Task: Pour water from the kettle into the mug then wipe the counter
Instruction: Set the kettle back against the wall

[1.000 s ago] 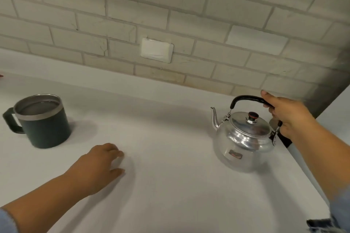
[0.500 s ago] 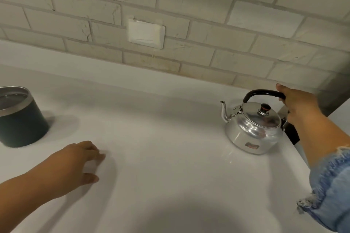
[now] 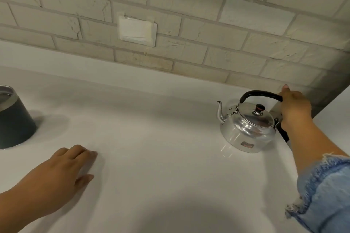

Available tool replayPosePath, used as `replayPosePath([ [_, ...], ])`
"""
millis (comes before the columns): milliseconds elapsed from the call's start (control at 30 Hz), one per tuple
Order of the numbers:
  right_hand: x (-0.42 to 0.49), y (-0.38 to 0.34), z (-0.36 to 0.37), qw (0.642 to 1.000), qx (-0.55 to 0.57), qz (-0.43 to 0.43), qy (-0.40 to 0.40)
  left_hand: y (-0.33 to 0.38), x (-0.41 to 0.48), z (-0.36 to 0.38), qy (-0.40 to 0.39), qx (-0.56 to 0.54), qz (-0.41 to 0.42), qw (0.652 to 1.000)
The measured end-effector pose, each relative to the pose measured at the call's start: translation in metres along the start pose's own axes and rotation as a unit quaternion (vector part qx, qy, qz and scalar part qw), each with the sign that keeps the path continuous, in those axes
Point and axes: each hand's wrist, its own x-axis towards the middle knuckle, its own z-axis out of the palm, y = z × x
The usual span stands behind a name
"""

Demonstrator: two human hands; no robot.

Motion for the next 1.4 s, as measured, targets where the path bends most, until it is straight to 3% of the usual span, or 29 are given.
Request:
replayPosePath([
  [100, -0.030, 0.015, -0.001, 0.979, 0.071, -0.095, 0.168, -0.004, 0.001, 0.007, 0.010, 0.007, -0.001, 1.000],
  [133, -0.047, 0.022, 0.001, 0.972, 0.066, -0.131, 0.182, -0.005, 0.001, 0.008, 0.011, 0.008, -0.004, 1.000],
  [233, -0.087, 0.043, 0.017, 0.972, -0.081, -0.196, 0.098, -0.007, 0.001, 0.007, 0.005, 0.017, -0.010, 1.000],
  [333, -0.100, 0.055, 0.031, 0.951, -0.221, -0.217, -0.017, -0.005, 0.002, 0.004, 0.000, 0.018, -0.012, 1.000],
  [433, -0.091, 0.054, 0.037, 0.958, -0.188, -0.206, -0.060, -0.002, 0.001, 0.004, -0.002, 0.014, -0.011, 1.000],
  [967, -0.041, 0.052, 0.065, 0.969, -0.170, -0.140, -0.110, 0.027, -0.002, -0.023, -0.013, 0.000, -0.026, 1.000],
  [1400, -0.029, 0.035, 0.061, 0.935, -0.293, -0.130, -0.150, 0.028, -0.006, -0.021, 0.002, -0.013, -0.020, 1.000],
])
